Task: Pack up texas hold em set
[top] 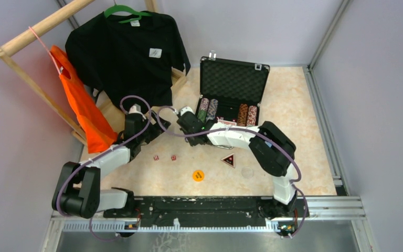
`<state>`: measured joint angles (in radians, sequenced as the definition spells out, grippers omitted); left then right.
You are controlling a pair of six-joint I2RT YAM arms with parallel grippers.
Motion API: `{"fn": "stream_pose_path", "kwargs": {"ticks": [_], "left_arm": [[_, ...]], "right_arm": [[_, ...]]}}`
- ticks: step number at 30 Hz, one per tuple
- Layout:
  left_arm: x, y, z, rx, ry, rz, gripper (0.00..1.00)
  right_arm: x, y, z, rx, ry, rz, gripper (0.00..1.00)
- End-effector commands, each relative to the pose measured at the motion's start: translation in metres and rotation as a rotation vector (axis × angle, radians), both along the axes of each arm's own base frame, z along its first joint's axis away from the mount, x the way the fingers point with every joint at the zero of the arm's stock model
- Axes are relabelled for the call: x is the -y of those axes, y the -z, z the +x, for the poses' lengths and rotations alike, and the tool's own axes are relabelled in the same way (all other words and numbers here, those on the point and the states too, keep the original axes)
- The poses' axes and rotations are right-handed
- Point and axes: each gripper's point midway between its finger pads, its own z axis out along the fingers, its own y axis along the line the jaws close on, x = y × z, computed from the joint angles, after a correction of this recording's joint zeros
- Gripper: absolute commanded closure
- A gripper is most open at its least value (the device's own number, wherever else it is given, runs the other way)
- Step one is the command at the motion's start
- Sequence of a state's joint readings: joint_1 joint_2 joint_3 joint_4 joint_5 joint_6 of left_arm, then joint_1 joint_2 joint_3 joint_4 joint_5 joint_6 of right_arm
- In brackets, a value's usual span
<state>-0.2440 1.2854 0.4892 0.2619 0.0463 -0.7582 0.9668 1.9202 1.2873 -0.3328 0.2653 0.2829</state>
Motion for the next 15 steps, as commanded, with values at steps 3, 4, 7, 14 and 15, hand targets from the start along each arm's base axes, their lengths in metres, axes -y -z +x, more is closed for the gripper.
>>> {"fn": "stream_pose_path", "kwargs": {"ticks": [3, 4, 7, 14, 15], "left_arm": [[-0.002, -0.003, 0.002, 0.022, 0.001, 0.008, 0.05], [-0.002, -0.003, 0.002, 0.022, 0.001, 0.008, 0.05], [-0.001, -0.002, 0.002, 0.02, 0.004, 0.007, 0.05], [0.0, 0.0, 0.003, 0.014, 0.008, 0.006, 0.05], [0.0, 0.001, 0.002, 0.012, 0.01, 0.005, 0.05]], "right_arm": [[-0.04, -0.041, 0.029, 0.095, -0.029, 0.088, 0.91], [-0.042, -0.038, 0.032, 0.092, -0.03, 0.087, 0.91], [-0.041, -0.029, 0.036, 0.075, -0.029, 0.069, 0.91], [-0.043, -0.004, 0.03, 0.031, -0.042, 0.057, 0.91], [-0.042, 0.0, 0.029, 0.024, -0.041, 0.051, 0.91]]}}
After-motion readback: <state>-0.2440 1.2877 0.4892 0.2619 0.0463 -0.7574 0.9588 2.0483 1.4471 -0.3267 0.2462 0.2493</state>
